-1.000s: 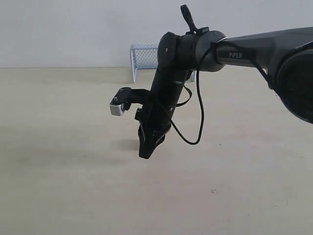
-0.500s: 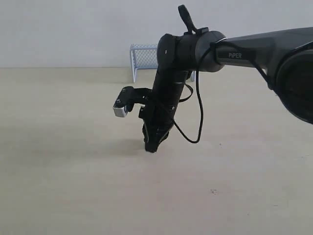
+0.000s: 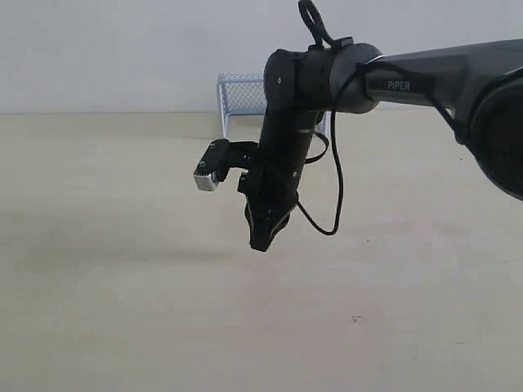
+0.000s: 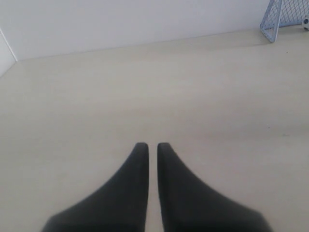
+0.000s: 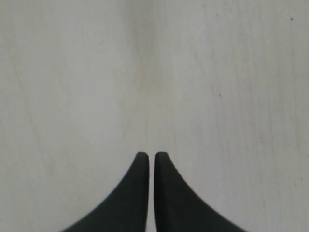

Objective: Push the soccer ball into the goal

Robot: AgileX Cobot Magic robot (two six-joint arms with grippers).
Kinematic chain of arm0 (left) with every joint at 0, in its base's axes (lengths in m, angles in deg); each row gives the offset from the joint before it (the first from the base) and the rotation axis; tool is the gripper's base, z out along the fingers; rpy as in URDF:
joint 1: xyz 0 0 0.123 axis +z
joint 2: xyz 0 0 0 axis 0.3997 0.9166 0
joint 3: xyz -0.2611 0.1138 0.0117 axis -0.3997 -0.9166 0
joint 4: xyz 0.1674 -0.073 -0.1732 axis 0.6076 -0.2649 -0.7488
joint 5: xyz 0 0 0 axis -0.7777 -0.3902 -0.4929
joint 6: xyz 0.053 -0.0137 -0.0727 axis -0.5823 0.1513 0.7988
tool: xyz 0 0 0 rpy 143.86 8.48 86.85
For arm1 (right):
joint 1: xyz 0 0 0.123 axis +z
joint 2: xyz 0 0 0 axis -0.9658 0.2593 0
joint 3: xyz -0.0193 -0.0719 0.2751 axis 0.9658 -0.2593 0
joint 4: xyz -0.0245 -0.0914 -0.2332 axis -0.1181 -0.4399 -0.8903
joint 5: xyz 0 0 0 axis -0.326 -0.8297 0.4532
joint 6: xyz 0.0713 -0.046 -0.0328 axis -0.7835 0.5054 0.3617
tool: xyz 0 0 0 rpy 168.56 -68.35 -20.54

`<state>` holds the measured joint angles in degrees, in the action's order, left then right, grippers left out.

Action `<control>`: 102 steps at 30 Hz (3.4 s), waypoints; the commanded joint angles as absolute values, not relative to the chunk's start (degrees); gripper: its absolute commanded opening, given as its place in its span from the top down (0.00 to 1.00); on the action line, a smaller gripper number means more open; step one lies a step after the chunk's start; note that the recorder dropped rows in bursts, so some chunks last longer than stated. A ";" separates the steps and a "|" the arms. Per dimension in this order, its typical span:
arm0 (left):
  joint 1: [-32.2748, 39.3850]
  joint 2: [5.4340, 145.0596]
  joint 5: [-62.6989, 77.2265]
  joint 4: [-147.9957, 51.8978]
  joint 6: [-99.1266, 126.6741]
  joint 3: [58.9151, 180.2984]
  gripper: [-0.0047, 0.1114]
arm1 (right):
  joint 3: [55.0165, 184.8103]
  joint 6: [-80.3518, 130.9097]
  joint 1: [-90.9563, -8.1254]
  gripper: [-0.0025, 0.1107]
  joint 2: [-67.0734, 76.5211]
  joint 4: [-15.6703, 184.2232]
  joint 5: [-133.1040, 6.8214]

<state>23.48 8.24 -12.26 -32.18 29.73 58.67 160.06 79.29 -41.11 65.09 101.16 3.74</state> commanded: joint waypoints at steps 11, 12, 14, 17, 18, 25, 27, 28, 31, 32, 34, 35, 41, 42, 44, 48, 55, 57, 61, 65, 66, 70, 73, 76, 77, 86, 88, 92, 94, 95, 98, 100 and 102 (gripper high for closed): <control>23.02 8.55 -12.07 -32.15 30.26 58.92 0.91 | 160.25 76.92 -41.50 0.98 58.13 98.69 6.62; 23.02 8.55 -12.07 -32.15 30.26 58.92 0.91 | 160.24 76.92 -41.74 0.98 57.96 98.69 6.76; 23.02 8.55 -12.07 -32.15 30.26 58.92 0.91 | 160.24 75.68 -43.02 0.98 56.94 98.86 6.82; 23.02 8.55 -12.07 -32.15 30.26 58.92 0.91 | 160.15 75.41 -44.58 0.98 55.64 99.37 6.82; 23.02 8.55 -12.07 -32.15 30.26 58.92 0.91 | 160.15 75.25 -45.33 0.98 54.99 99.63 6.82; 23.02 8.55 -12.07 -32.15 30.26 58.92 0.91 | 160.15 74.58 -49.34 0.98 52.87 101.07 6.82; 23.02 8.55 -12.07 -32.15 30.26 58.92 0.91 | 160.15 74.58 -50.03 0.98 52.48 101.43 6.82; 23.02 8.55 -12.07 -32.15 30.26 58.92 0.91 | 160.15 74.58 -50.43 0.98 52.36 101.58 6.82; 23.02 8.55 -12.07 -32.15 30.26 58.92 0.91 | 160.15 74.33 -51.35 0.98 51.53 101.80 6.82; 23.02 8.55 -12.07 -32.15 30.26 58.92 0.91 | 160.15 74.33 -51.76 0.98 51.39 101.80 6.82; 23.02 8.55 -12.07 -32.15 30.26 58.92 0.91 | 160.15 74.18 -52.35 0.98 50.91 101.91 6.82; 23.02 8.55 -12.07 -32.15 30.26 58.92 0.91 | 160.15 73.66 -52.86 0.98 50.67 101.91 6.82; 23.02 8.55 -12.07 -32.15 30.26 58.92 0.91 | 160.15 73.10 -54.74 0.98 49.45 101.73 6.82; 23.02 8.55 -12.07 -32.15 30.26 58.92 0.91 | 160.15 73.10 -55.07 0.98 49.07 101.73 6.82; 23.02 8.55 -12.07 -32.15 30.26 58.92 0.91 | 160.15 72.97 -55.99 0.98 48.40 101.84 6.82; 23.02 8.55 -12.07 -32.15 30.26 58.92 0.91 | 160.15 72.01 -58.00 0.98 46.99 101.91 6.82; 23.02 8.55 -12.07 -32.15 30.26 58.92 0.91 | 154.89 72.01 -61.90 0.98 43.39 102.37 5.00; 23.02 8.55 -12.07 -32.15 30.26 58.92 0.91 | 152.72 72.25 -63.03 0.98 42.20 102.63 3.33; 23.02 8.55 -12.07 -32.15 30.26 58.92 0.91 | 149.40 72.67 -65.24 0.98 40.07 103.29 0.71; 23.02 8.55 -12.07 -32.15 30.26 58.92 0.91 | 147.62 72.67 -67.81 0.98 38.19 104.65 -0.61; 23.02 8.55 -12.07 -32.15 30.26 58.92 0.91 | 147.62 72.67 -68.33 0.98 38.05 105.17 -0.47; 23.02 8.55 -12.07 -32.15 30.26 58.92 0.91 | 147.62 72.67 -70.49 0.98 36.26 107.01 -0.19; 23.02 8.55 -12.07 -32.15 30.26 58.92 0.91 | 147.62 72.81 -71.59 0.98 34.51 107.01 -0.19; 23.02 8.55 -12.07 -32.15 30.26 58.92 0.91 | 147.62 72.81 -73.14 0.98 32.21 107.12 -0.30; 23.02 8.55 -12.07 -32.15 30.26 58.92 0.91 | 147.62 72.81 -73.65 0.98 31.36 107.25 -0.43; 23.02 8.55 -12.07 -32.15 30.26 58.92 0.91 | 147.62 73.28 -76.72 0.98 25.14 109.81 -0.17; 23.02 8.55 -12.07 -32.15 30.26 58.92 0.91 | 146.31 74.18 -76.72 0.98 23.82 110.50 -1.50; 23.02 8.55 -12.07 -32.15 30.26 58.92 0.91 | 139.44 76.76 -76.72 0.98 20.26 112.10 -7.33; 23.02 8.55 -12.07 -32.15 30.26 58.92 0.91 | 136.34 77.15 -76.72 0.98 18.49 112.10 -10.98; 23.02 8.55 -12.07 -32.15 30.26 58.92 0.91 | 134.90 77.29 -76.72 0.98 17.68 112.10 -12.82; 23.02 8.55 -12.07 -32.15 30.26 58.92 0.91 | 132.76 77.29 -76.72 0.98 16.16 112.10 -14.45; 23.02 8.55 -12.07 -32.15 30.26 58.92 0.91 | 132.24 76.91 -76.72 0.98 15.35 112.10 -14.59; 23.02 8.55 -12.07 -32.15 30.26 58.92 0.91 | 131.59 75.51 -76.72 0.98 14.58 112.10 -15.23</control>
